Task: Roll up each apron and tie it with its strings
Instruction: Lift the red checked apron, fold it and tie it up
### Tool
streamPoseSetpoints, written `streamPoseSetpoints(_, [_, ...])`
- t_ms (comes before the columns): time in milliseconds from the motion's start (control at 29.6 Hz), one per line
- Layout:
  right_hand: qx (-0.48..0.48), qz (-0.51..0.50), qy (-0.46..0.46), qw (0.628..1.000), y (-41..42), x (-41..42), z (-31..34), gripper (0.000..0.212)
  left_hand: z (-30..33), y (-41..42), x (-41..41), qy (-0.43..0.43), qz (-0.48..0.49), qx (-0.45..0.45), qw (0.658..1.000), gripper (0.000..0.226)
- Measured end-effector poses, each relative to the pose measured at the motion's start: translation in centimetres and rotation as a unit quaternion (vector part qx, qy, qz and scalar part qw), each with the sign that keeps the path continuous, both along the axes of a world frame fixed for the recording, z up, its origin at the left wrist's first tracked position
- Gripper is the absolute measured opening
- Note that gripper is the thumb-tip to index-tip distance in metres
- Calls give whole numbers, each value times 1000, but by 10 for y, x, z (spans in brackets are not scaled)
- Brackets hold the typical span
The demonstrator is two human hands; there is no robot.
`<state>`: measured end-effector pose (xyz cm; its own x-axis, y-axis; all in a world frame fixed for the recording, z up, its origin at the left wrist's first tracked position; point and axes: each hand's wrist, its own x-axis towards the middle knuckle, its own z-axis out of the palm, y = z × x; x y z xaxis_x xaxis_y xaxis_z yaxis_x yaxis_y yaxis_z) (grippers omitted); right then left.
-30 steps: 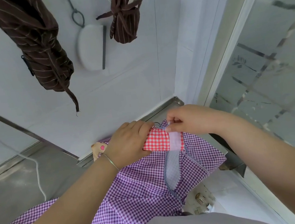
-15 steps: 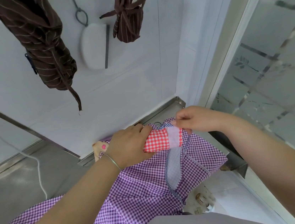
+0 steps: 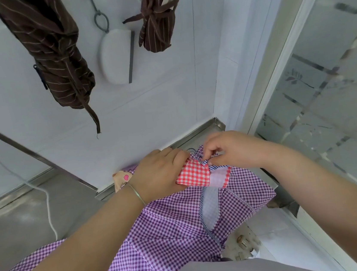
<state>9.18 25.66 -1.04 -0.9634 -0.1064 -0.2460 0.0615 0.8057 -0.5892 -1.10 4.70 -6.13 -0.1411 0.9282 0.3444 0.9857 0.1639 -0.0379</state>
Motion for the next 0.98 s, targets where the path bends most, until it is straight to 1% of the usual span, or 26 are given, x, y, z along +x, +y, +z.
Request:
streamPoseSetpoints(68, [22, 10, 24, 999, -5, 2, -1, 5, 0, 0, 0, -21, 6, -5, 1000, 62])
streamPoseSetpoints(135, [18, 15, 5, 1000, -8, 2, 1, 7, 3, 0, 1, -34, 2, 0, 999, 61])
streamPoseSetpoints(237, [-44, -3, -44, 998, -4, 1, 17, 18, 10, 1, 4, -36, -32, 11, 999, 59])
streamPoseSetpoints(304, [-126, -26, -45, 991, 5, -1, 33, 25, 12, 0, 7, -38, -54, 9, 998, 58])
streamPoseSetpoints(406, [-250, -63, -70, 964, 11, -5, 52, 27, 13, -3, 12, -45, -63, 15, 997, 60])
streamPoseSetpoints(507, [-375, -125, -96, 913, 2, -19, 47, 24, 20, 2, 15, -57, -70, 50, 995, 61])
streamPoseSetpoints(574, [-418, -168, -107, 886, -7, -29, 35, 29, 26, 8, 19, -65, -82, 79, 991, 61])
streamPoseSetpoints(608, [-426, -192, -112, 877, -10, -33, 27, 32, 30, 10, 21, -67, -87, 92, 990, 61])
streamPoseSetpoints(676, [-409, -217, -102, 881, -16, -32, 9, 32, 37, 13, 21, -69, -89, 122, 986, 65])
streamPoseSetpoints(743, [-399, -193, -98, 891, -17, -31, 0, 26, 43, 14, 21, -67, -88, 138, 984, 72])
streamPoseSetpoints(811, [-396, -150, -82, 902, -19, -31, -2, 22, 45, 13, 22, -60, -89, 133, 985, 80])
streamPoseSetpoints(845, [-404, -133, -76, 902, -17, -26, -13, 20, 45, 13, 23, -60, -88, 123, 987, 84])
streamPoseSetpoints(879, [-436, -115, -63, 890, -8, -11, -21, 21, 43, 12, 25, -60, -82, 113, 988, 87])
streamPoseSetpoints(912, [-413, -96, -22, 905, -2, 0, -25, 34, 42, 12, 25, -63, -68, 108, 990, 89])
streamPoseSetpoints(946, [-395, -122, 56, 909, 12, -5, -57, 61, 42, 11, 25, -68, -48, 108, 991, 89])
streamPoseSetpoints(980, [-558, -135, 96, 813, 3, 0, -77, 78, 44, 11, 24, -73, -28, 113, 990, 87])
